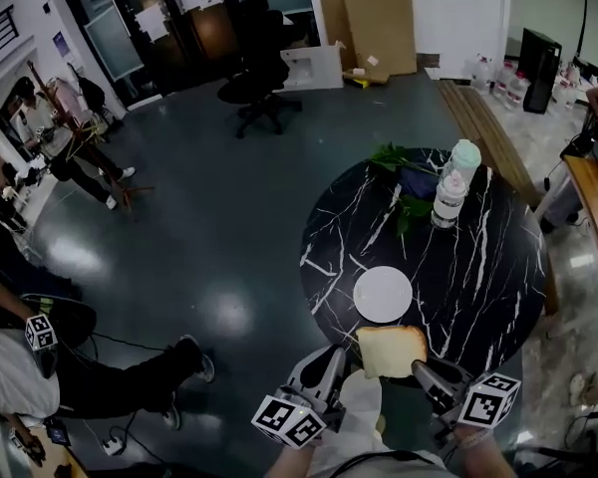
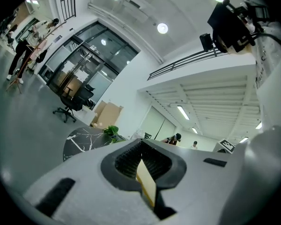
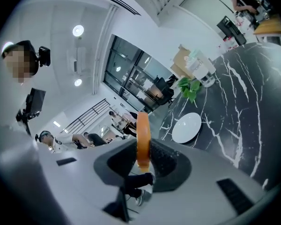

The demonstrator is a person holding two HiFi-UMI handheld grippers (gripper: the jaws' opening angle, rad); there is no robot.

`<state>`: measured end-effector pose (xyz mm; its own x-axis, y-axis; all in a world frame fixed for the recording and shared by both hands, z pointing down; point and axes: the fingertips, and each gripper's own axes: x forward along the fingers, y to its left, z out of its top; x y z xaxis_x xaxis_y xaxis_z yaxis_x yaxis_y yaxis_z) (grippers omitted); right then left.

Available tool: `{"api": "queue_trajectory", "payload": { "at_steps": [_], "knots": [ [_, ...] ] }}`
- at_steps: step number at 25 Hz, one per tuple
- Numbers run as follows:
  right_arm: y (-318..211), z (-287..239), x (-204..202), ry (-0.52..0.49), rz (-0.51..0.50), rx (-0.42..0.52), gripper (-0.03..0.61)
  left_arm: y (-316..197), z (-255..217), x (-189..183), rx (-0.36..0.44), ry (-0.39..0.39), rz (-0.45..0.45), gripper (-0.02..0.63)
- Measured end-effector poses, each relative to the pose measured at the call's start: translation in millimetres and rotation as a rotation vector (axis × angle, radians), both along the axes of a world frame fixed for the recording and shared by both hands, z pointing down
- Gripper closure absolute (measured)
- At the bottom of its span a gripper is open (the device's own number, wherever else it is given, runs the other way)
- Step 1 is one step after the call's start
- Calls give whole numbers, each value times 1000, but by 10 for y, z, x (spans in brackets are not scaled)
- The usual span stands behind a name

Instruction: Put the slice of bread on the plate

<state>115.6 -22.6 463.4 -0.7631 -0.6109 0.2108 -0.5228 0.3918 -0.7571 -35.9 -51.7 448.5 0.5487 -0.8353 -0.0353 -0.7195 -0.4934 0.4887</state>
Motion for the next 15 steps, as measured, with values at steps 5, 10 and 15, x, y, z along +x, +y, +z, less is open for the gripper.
{"api": "queue_trajectory", "payload": {
  "at_steps": [5,10,15],
  "knots": [
    [-478,160,7,10,20,-37,497,-536,142,5,1,0,24,606],
    [-942,351,-63,18,0,-80,497,-1027,237,4,0,-14,27,606],
    [-1354,586,-133,11,2,-114,497,-1443,407,-115,-11,-23,-1,606]
  ]
}}
